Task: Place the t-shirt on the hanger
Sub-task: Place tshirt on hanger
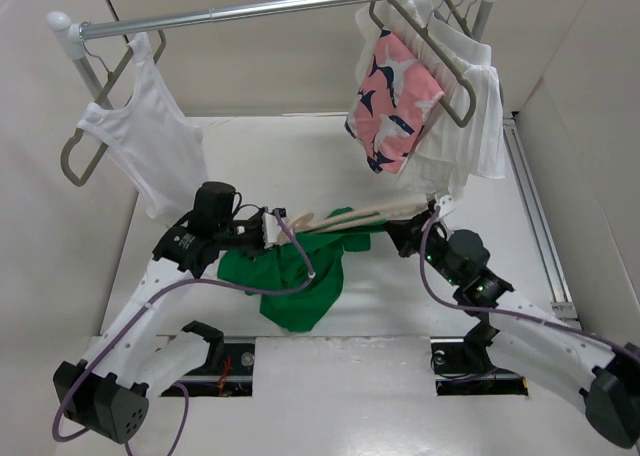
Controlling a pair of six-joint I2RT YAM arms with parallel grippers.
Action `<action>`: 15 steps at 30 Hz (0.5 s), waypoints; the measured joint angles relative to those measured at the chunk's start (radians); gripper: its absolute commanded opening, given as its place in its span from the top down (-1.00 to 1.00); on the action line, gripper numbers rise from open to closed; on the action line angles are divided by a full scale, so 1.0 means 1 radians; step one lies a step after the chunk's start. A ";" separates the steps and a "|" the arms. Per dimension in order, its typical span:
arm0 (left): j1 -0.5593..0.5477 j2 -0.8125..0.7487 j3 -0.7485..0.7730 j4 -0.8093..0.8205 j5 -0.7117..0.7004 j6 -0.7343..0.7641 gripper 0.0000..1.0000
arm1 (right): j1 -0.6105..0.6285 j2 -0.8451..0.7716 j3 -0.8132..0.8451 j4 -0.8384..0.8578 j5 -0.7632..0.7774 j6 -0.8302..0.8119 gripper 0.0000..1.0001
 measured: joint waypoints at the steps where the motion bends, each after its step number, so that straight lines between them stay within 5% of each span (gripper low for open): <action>1: 0.000 0.004 -0.008 -0.003 -0.017 0.021 1.00 | -0.013 -0.048 0.000 -0.046 -0.008 -0.005 1.00; 15: -0.012 0.039 -0.090 -0.037 -0.134 0.208 1.00 | -0.063 -0.334 0.001 -0.458 -0.085 -0.018 1.00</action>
